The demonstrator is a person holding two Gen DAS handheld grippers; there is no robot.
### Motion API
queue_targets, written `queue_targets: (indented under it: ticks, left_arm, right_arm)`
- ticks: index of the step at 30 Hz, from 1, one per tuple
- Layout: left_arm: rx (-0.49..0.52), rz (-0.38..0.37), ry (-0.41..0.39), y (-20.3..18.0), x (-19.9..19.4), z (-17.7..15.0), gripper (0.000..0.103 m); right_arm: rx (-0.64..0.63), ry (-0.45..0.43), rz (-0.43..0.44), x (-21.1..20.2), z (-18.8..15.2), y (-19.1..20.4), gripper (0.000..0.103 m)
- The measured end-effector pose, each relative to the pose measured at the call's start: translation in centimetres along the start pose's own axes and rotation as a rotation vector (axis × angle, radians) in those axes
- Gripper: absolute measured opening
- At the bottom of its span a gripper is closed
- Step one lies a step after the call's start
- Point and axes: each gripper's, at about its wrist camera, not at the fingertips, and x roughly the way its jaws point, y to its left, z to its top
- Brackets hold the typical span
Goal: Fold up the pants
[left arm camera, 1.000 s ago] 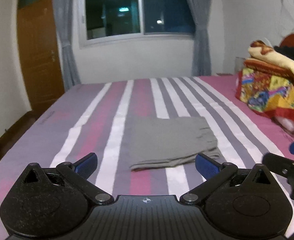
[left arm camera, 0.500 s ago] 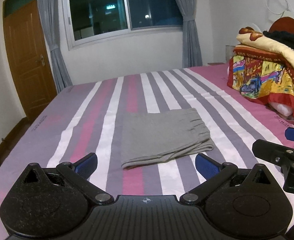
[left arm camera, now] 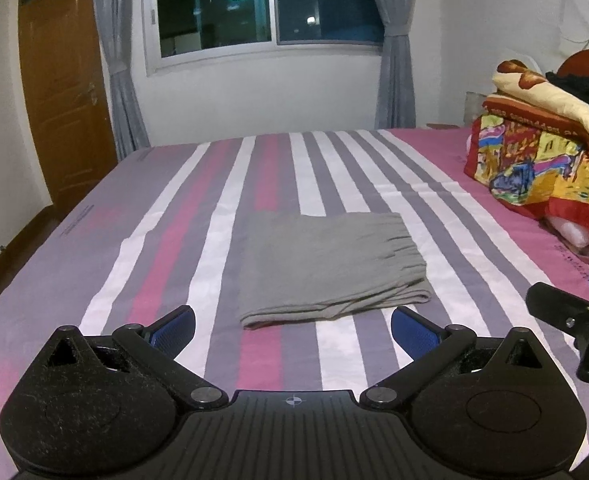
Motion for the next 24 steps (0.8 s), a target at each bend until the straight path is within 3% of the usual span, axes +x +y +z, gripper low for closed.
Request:
queue_targets:
  ticks: [24]
  left_arm:
    - [-0.028, 0.015, 0.033, 0.8, 1.6, -0.4, 0.103]
  right_arm:
    - [0.013, 0.014, -0.008, 1.2, -0.1, -0.3, 0.101]
